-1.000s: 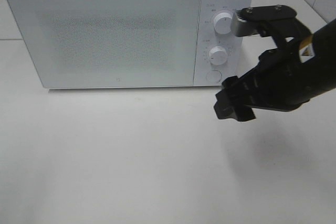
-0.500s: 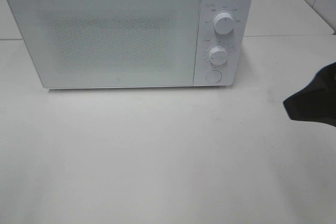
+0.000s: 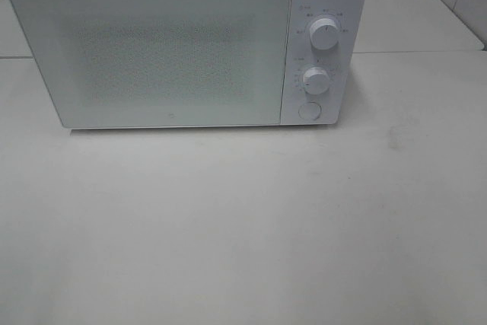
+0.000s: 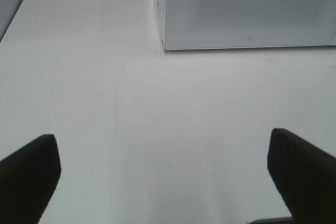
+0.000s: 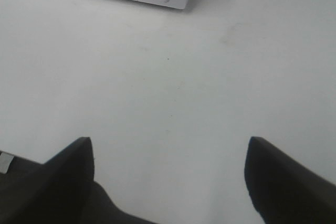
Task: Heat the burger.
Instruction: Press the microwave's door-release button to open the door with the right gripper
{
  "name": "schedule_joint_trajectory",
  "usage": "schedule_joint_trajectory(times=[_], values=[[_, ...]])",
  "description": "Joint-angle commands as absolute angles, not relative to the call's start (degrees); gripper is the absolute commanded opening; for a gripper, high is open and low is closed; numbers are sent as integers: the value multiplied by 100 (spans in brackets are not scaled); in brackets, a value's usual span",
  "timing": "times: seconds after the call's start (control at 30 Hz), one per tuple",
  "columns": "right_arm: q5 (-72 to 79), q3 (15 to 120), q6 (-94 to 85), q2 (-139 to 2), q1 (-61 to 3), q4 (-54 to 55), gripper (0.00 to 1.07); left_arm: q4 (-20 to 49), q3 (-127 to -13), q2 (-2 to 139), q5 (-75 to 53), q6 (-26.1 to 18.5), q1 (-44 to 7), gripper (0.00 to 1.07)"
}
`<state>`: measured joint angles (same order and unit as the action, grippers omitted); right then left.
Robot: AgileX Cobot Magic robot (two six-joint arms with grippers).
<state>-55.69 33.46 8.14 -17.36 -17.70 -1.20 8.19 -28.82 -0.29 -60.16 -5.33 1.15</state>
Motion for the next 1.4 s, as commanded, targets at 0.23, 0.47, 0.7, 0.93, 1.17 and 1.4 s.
schedule_joint_trajectory(times=[0.23, 0.47, 0.7, 0.93, 1.17, 1.4], values=[[-5827, 3002, 722, -487, -842, -109, 76, 865, -2859, -143, -5942, -498, 126, 100], [-5942, 2905, 722, 143, -550, -97, 76, 865, -2859, -143, -5942, -498, 126, 100], [-5942, 2905, 705, 172, -550, -92, 76, 865, -2859, -138, -5942, -498, 126, 100], [-5936, 2905, 699, 166, -550, -92, 76, 865, -2859, -138, -5942, -504, 126, 100], [-5701, 3105, 705, -201, -550, 74, 76, 865, -2859, -138, -5942, -504, 126, 100], [-4778, 3105, 699, -1060, -550, 80, 76, 865, -2859, -138, -5942, -504, 126, 100]])
